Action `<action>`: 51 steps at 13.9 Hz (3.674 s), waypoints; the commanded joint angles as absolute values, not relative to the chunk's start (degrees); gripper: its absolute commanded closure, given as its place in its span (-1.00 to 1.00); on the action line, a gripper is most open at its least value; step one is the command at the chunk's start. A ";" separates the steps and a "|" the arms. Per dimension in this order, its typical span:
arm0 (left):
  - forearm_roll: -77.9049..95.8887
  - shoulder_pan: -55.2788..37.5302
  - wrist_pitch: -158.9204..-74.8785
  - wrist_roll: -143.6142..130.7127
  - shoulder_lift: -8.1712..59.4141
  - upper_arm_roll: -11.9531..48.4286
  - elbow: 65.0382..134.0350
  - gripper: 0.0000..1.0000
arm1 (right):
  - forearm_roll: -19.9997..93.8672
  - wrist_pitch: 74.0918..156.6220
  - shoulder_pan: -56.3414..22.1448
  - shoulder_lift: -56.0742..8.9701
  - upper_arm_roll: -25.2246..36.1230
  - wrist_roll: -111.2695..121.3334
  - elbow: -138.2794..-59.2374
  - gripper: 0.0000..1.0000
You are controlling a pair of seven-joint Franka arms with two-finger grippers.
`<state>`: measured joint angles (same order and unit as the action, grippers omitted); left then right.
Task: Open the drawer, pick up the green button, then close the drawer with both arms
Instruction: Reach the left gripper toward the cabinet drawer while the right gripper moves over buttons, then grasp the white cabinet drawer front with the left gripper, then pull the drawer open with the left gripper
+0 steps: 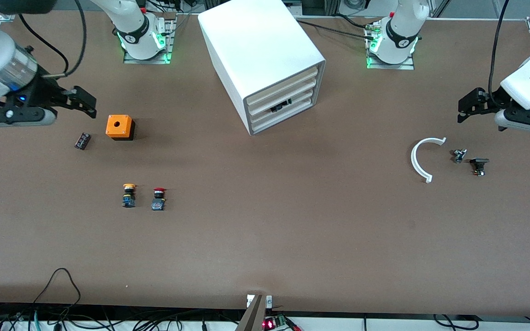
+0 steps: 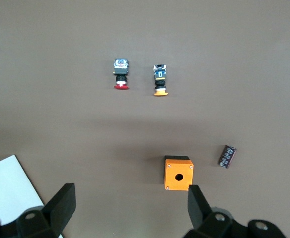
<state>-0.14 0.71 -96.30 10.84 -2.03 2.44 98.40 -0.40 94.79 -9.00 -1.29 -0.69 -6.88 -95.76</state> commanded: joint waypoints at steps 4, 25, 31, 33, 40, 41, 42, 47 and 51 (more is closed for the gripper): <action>0.25 0.00 -89.22 11.95 -0.79 3.16 97.82 -1.00 | -0.09 100.09 -9.84 -10.27 -0.53 -6.59 -94.04 -0.99; 69.67 -1.05 -105.99 49.35 13.17 10.10 129.53 -0.98 | 0.44 110.48 -23.28 -26.10 -0.53 -31.35 -77.18 -0.99; 80.76 -0.88 -105.64 70.64 24.16 11.59 133.84 -0.81 | 0.88 110.74 -27.42 -29.88 -0.53 -46.20 -71.38 -0.99; 83.31 -1.05 -105.56 72.77 24.43 12.39 136.13 -0.57 | 0.88 110.74 -28.47 -30.67 -0.53 -49.82 -70.14 -0.99; 83.58 -1.05 -105.64 73.56 28.73 16.52 136.85 0.03 | 0.88 110.83 -29.00 -30.94 -0.53 -50.01 -70.05 -0.99; 83.58 -1.14 -105.73 74.87 29.18 16.70 136.85 0.02 | 0.88 110.74 -29.00 -30.85 -0.53 -49.92 -70.05 -0.99; 83.58 -1.14 -105.99 76.45 30.05 16.79 136.85 0.02 | 0.88 110.74 -29.00 -30.85 -0.53 -49.92 -70.05 -0.99; 83.76 -1.23 -106.08 80.50 31.55 17.93 137.55 0.13 | 0.88 110.74 -29.00 -30.85 -0.53 -49.83 -70.05 -0.99; 83.76 -1.23 -106.00 82.53 32.17 18.02 137.81 0.57 | 0.88 110.74 -29.00 -30.85 -0.53 -49.57 -70.14 -0.99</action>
